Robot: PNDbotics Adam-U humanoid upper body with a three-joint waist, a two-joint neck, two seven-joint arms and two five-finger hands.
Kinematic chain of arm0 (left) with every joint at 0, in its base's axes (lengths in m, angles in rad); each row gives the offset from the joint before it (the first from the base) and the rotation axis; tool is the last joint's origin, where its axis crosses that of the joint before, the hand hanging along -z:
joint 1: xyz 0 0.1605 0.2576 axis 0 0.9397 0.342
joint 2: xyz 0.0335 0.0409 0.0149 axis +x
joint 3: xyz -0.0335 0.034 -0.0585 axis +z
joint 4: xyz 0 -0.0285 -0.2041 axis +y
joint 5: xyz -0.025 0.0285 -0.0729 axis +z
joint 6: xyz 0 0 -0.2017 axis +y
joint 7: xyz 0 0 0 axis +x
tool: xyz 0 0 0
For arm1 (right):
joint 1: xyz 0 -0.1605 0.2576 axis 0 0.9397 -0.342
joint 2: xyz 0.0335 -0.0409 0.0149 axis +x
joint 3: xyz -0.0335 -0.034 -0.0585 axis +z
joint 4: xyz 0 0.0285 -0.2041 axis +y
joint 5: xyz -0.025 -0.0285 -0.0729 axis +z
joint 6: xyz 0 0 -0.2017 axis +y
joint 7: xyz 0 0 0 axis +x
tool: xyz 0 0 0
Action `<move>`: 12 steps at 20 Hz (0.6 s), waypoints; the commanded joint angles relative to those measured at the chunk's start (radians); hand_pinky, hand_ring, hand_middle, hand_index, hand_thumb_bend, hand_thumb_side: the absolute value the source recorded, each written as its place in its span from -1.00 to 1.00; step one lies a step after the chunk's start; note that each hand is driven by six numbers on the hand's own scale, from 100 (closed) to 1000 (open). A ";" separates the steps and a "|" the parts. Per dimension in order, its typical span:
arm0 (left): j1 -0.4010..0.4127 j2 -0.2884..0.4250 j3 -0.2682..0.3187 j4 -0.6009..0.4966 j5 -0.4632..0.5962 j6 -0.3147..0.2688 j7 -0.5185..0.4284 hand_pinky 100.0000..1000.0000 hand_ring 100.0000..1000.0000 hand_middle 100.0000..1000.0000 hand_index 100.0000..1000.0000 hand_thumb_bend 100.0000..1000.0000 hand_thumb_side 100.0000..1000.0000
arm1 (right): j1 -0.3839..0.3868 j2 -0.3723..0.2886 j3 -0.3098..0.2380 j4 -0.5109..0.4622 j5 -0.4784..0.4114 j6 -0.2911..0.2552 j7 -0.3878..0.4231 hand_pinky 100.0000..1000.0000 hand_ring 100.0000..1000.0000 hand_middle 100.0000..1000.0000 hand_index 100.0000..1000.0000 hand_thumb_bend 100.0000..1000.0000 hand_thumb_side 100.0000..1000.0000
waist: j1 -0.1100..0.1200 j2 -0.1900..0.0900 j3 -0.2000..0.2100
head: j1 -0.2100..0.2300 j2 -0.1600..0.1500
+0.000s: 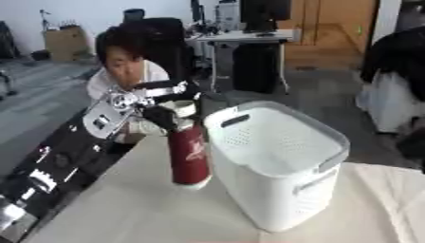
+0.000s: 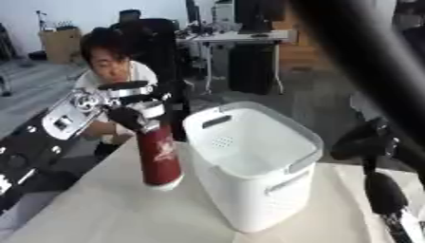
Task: Pick up objects on the table and place them in the box.
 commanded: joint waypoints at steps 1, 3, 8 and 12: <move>-0.070 0.042 0.008 0.030 -0.019 -0.011 0.000 -1.00 -1.00 -1.00 -0.92 -1.00 -1.00 | -0.010 -0.006 0.002 -0.011 -0.006 0.000 0.005 -0.55 0.12 0.10 0.32 -1.00 0.84 | 0.002 -0.012 -0.003 | 0.014 -0.013; -0.103 0.033 0.016 0.060 -0.046 -0.023 0.014 -1.00 -1.00 -1.00 -0.93 -1.00 -1.00 | -0.011 -0.003 0.003 -0.011 -0.007 0.000 0.006 -0.54 0.12 0.10 0.32 -1.00 0.83 | 0.004 -0.012 -0.007 | 0.018 -0.019; -0.143 -0.011 0.043 0.135 -0.125 -0.106 0.093 -1.00 -1.00 -1.00 -0.98 -1.00 -1.00 | -0.020 0.017 0.009 -0.011 -0.016 -0.001 0.008 -0.54 0.12 0.10 0.32 -1.00 0.82 | 0.007 -0.009 -0.029 | 0.037 -0.037; -0.163 -0.056 0.069 0.205 -0.193 -0.229 0.215 -1.00 -1.00 -1.00 -1.00 -1.00 -1.00 | -0.034 0.039 0.019 -0.011 -0.027 -0.006 0.016 -0.54 0.12 0.10 0.32 -1.00 0.82 | 0.009 -0.001 -0.055 | 0.067 -0.056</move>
